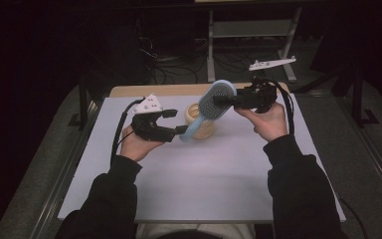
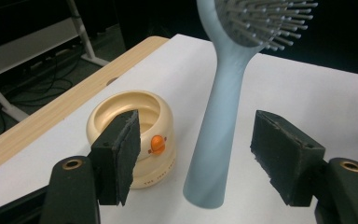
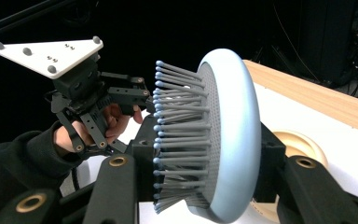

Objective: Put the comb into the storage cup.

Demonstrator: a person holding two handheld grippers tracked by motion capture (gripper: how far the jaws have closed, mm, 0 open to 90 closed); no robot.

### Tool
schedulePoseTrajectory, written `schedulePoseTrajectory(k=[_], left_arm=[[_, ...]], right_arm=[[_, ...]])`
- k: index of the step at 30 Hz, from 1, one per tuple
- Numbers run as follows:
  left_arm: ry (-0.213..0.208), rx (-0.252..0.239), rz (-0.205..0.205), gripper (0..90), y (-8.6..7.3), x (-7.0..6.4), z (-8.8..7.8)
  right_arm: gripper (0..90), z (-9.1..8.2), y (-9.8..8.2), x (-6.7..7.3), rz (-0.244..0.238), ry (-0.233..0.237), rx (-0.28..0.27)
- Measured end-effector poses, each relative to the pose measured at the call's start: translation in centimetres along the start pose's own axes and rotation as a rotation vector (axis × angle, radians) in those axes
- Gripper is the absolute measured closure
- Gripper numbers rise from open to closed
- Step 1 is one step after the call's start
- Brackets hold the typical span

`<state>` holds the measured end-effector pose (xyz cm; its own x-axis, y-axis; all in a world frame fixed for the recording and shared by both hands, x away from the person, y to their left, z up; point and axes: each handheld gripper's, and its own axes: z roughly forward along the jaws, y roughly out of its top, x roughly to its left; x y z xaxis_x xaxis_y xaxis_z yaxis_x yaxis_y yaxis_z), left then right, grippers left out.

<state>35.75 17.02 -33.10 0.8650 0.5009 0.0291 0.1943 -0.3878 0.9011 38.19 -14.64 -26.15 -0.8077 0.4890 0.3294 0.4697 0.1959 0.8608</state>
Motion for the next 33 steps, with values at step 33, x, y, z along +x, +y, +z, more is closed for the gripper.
schedulePoseTrajectory(k=[33], left_arm=[[0.077,-0.105,-0.112,0.0,-4.8,3.5,-5.0]], right_arm=[[53.9,-0.8,4.4,0.6,-0.083,-0.100,0.023]])
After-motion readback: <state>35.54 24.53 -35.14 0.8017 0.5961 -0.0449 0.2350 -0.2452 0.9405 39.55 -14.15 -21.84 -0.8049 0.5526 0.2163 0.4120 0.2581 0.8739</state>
